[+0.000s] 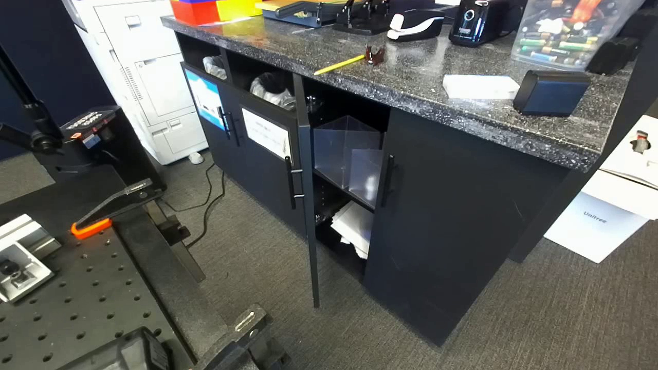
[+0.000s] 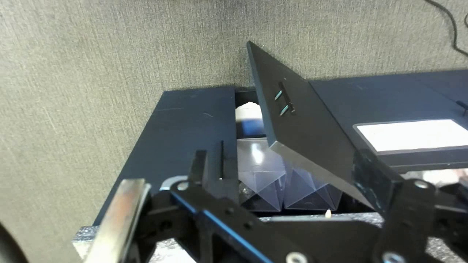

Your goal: Move the white thing slightly to the left

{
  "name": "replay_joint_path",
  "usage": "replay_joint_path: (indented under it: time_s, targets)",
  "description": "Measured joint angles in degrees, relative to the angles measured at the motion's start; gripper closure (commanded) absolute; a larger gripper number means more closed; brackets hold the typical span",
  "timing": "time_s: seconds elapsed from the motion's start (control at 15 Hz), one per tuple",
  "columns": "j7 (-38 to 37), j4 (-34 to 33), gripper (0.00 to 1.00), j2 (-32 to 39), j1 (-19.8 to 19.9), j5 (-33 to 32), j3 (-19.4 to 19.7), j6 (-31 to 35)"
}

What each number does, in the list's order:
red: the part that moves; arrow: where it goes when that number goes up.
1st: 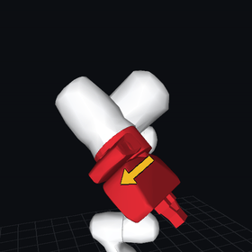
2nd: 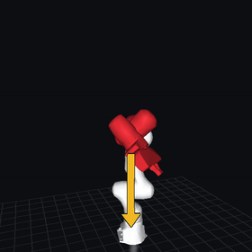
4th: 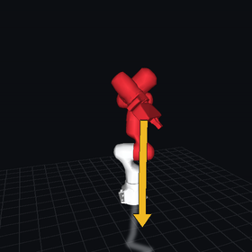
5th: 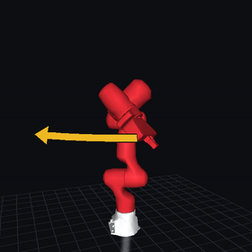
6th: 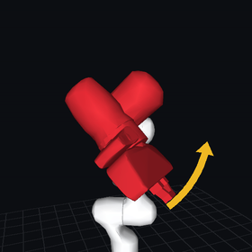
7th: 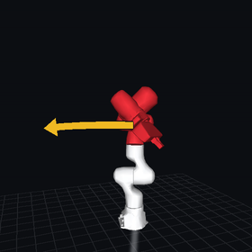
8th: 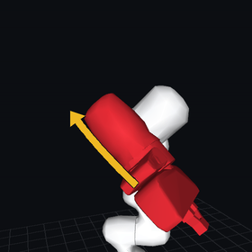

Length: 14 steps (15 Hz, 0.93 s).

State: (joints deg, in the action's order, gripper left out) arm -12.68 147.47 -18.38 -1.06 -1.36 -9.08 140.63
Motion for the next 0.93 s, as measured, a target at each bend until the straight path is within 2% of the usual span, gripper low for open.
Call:
replay_joint_path:
  time_s: [0.27, 0.4, 0.67, 0.93]
  targets:
    - [-0.07, -9.5, 0.0, 10.19, 5.21, -3.65, 4.82, 0.47]
    - [-0.9, -15.27, 0.0, 16.72, 6.48, -4.62, 6.83, 0.82]
    - [-4.25, -28.28, 0.0, 31.08, 6.5, -4.22, 9.73, 0.88]
    - [-8.98, -41.67, 0.0, 43.83, 4.82, -1.65, 11.54, -0.06]
